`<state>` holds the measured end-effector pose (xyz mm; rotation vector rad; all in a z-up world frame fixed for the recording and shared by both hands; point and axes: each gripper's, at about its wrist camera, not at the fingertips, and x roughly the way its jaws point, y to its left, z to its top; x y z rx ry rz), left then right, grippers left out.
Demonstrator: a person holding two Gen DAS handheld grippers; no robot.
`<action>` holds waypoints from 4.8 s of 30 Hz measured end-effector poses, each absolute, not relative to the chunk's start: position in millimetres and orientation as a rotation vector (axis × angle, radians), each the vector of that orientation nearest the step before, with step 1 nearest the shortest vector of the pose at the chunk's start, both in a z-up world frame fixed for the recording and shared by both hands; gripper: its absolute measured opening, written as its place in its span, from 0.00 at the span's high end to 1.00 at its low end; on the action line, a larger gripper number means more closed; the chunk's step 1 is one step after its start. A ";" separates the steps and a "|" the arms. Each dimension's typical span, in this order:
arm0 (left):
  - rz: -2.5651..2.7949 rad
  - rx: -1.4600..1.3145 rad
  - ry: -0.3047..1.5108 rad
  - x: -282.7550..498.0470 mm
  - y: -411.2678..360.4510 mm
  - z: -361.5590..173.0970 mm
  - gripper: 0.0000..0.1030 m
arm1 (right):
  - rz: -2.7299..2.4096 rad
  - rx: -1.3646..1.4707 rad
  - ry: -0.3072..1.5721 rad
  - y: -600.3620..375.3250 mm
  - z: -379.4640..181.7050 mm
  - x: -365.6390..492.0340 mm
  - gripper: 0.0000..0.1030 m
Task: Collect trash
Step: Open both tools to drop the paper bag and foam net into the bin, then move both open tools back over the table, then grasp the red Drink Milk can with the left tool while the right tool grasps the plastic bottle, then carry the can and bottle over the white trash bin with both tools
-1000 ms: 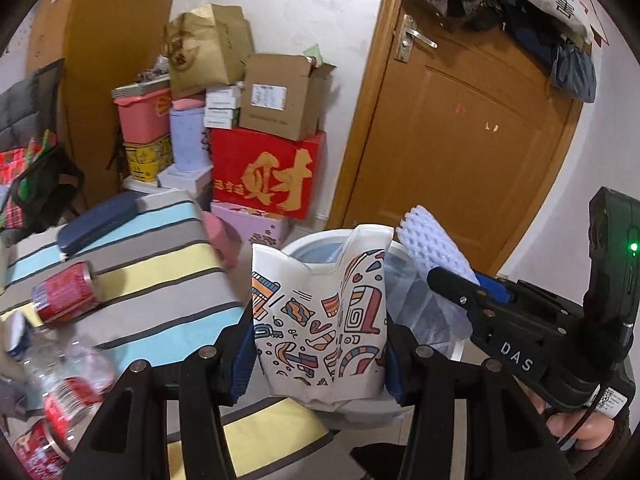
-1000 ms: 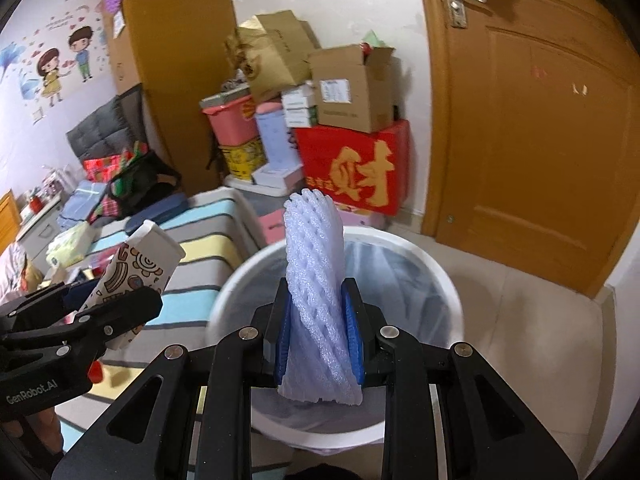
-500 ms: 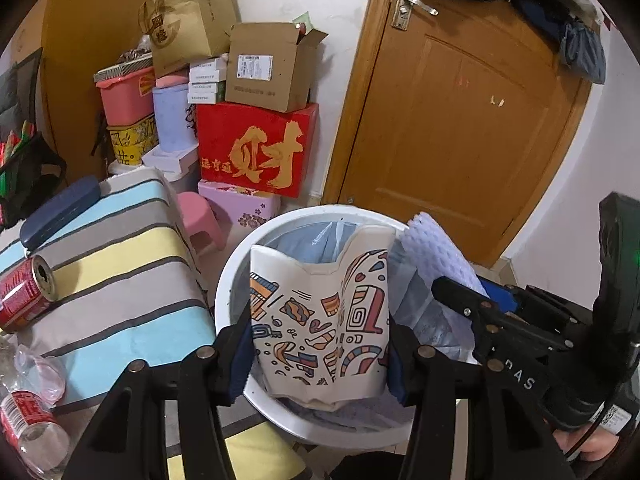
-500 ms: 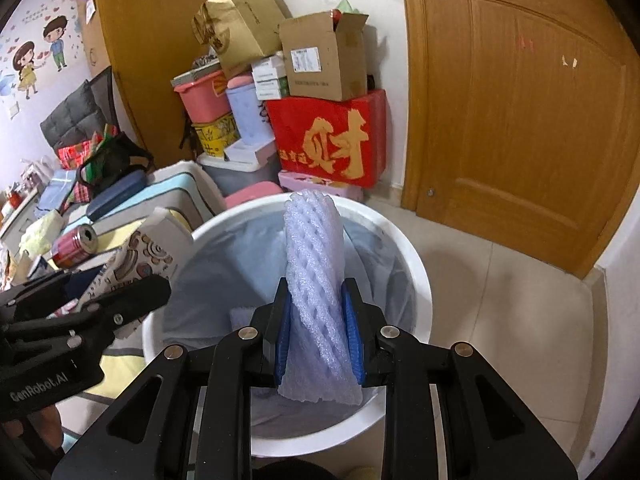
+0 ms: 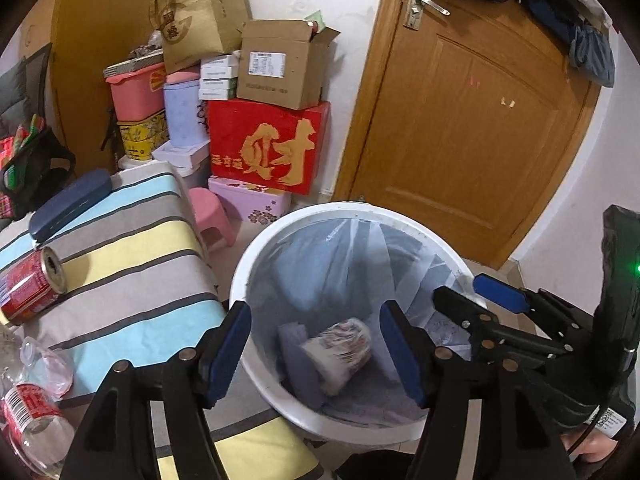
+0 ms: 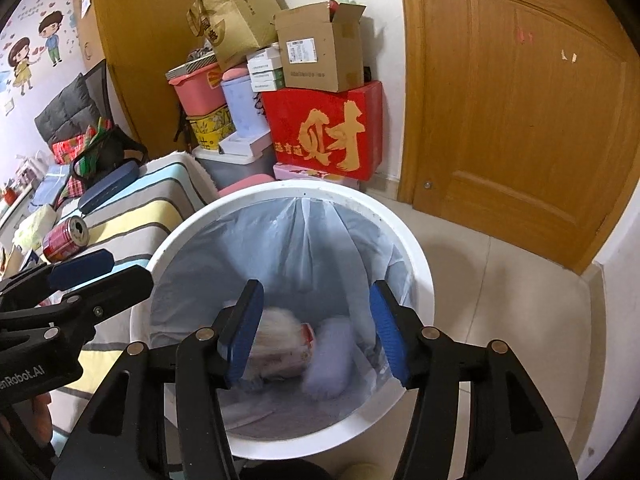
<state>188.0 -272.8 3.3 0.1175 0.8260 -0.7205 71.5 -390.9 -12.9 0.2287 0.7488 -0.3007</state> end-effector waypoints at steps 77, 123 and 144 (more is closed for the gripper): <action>-0.497 0.053 0.777 176.1 28.8 -8.1 0.33 | 0.235 0.066 0.712 -177.5 3.3 128.0 0.41; -0.336 -0.058 0.858 175.8 71.0 -30.0 0.36 | 0.290 -0.205 0.871 -125.1 -12.0 135.8 0.39; -0.320 -0.106 0.868 175.0 63.1 -36.5 0.46 | 0.262 -0.058 0.862 -139.4 -23.5 130.1 0.39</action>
